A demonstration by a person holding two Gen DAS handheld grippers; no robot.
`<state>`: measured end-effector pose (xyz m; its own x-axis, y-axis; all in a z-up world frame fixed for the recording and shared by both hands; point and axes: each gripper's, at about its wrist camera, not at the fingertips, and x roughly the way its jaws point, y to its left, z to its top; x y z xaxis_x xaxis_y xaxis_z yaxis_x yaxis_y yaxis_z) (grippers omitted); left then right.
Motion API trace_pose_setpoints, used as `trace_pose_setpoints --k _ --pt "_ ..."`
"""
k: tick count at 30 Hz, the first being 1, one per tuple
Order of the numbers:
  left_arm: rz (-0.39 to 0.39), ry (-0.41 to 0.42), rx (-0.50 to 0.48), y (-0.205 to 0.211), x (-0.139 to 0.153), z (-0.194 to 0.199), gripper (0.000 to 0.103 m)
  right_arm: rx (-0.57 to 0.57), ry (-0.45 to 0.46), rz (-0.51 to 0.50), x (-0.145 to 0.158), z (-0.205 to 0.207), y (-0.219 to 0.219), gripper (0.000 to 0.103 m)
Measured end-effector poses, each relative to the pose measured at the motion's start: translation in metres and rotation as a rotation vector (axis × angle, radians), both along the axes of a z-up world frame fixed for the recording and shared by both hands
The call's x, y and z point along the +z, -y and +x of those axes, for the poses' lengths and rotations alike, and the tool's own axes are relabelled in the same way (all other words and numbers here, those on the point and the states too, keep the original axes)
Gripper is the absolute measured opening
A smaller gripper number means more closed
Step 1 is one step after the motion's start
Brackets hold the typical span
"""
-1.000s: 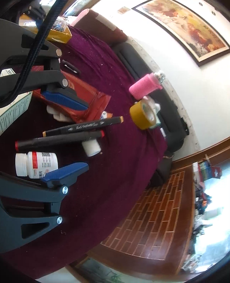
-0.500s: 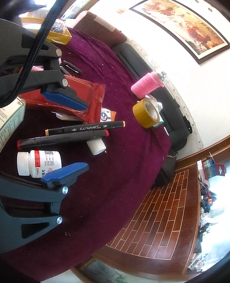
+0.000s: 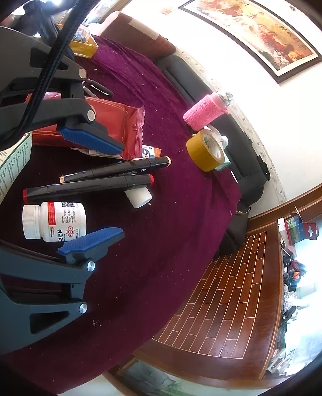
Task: Organize objects
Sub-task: 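Grasp the pink fluffy pouch with the left gripper while the right grasps the white pill bottle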
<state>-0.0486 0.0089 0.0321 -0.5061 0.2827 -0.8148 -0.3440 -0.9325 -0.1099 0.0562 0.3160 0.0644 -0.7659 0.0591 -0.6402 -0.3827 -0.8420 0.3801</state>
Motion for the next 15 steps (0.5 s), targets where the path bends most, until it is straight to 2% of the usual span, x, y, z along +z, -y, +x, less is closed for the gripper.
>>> trace_pose_setpoints --k 1,4,6,7,9,15 --pt "-0.018 0.0 -0.007 -0.005 -0.005 -0.002 0.06 -0.001 0.001 0.0 0.0 0.0 0.0 0.06" --pt "-0.001 0.027 -0.026 -0.017 -0.013 -0.006 0.061 0.001 0.006 0.004 -0.001 -0.002 0.0 0.06" --pt "-0.007 0.026 -0.037 -0.02 -0.015 -0.005 0.049 0.005 0.013 0.007 -0.002 -0.004 0.0 0.06" --pt "-0.003 0.022 -0.046 -0.021 -0.015 -0.004 0.028 0.008 0.015 0.007 -0.002 -0.005 0.0 0.06" --pt "0.031 0.032 -0.058 -0.022 -0.011 0.002 0.026 0.009 0.022 0.016 -0.003 -0.006 0.002 0.06" --pt "0.092 -0.061 -0.033 -0.004 0.024 0.024 0.024 0.005 0.029 0.022 -0.005 -0.006 0.0 0.06"
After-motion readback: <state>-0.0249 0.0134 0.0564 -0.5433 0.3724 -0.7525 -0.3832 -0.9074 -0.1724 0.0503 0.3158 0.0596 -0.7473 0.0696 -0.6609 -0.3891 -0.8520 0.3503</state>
